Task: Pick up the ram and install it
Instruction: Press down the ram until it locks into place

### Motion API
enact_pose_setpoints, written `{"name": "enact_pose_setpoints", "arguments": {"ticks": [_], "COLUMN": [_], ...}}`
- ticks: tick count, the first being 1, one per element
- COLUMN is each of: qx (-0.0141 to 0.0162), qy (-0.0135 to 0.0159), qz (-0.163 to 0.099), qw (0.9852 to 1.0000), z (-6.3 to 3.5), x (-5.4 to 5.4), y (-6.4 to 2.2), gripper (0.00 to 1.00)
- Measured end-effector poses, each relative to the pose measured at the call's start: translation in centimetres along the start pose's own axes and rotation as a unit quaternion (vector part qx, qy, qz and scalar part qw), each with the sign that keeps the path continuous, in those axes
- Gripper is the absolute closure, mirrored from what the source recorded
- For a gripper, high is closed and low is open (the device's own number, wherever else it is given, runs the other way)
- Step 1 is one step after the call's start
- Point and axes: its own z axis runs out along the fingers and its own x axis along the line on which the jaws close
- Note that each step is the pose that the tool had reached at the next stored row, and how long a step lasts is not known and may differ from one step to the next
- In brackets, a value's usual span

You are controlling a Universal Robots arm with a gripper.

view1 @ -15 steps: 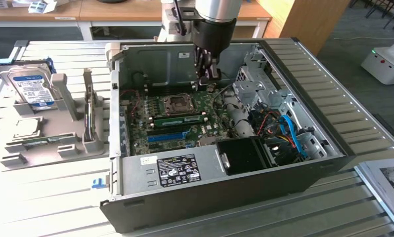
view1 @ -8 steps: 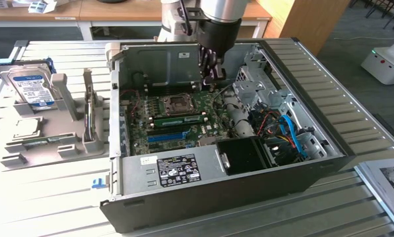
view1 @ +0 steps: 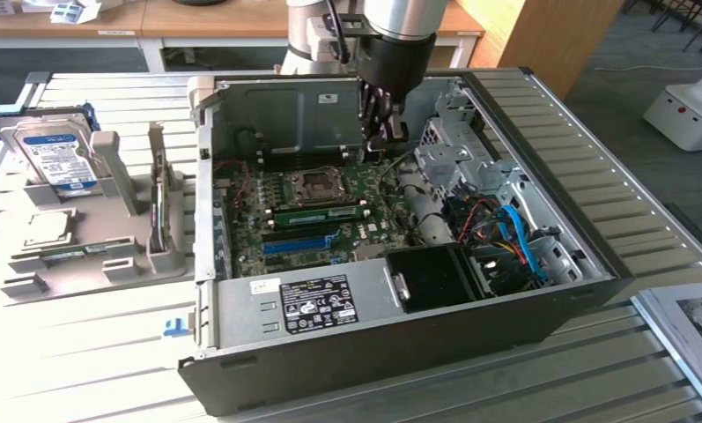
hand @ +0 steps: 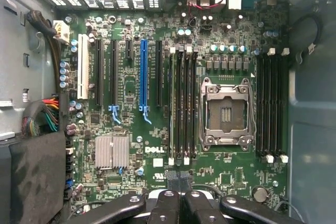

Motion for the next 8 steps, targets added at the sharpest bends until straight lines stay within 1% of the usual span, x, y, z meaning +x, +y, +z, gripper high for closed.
{"name": "enact_pose_setpoints", "arguments": {"ticks": [4,8], "qx": [0.0,0.0], "qy": [0.0001,-0.0002], "qz": [0.0,0.0], "qw": [1.0,1.0], "z": [0.0,0.22], "x": [0.0,0.01], "y": [0.0,0.0], "gripper": [0.9,0.9]}}
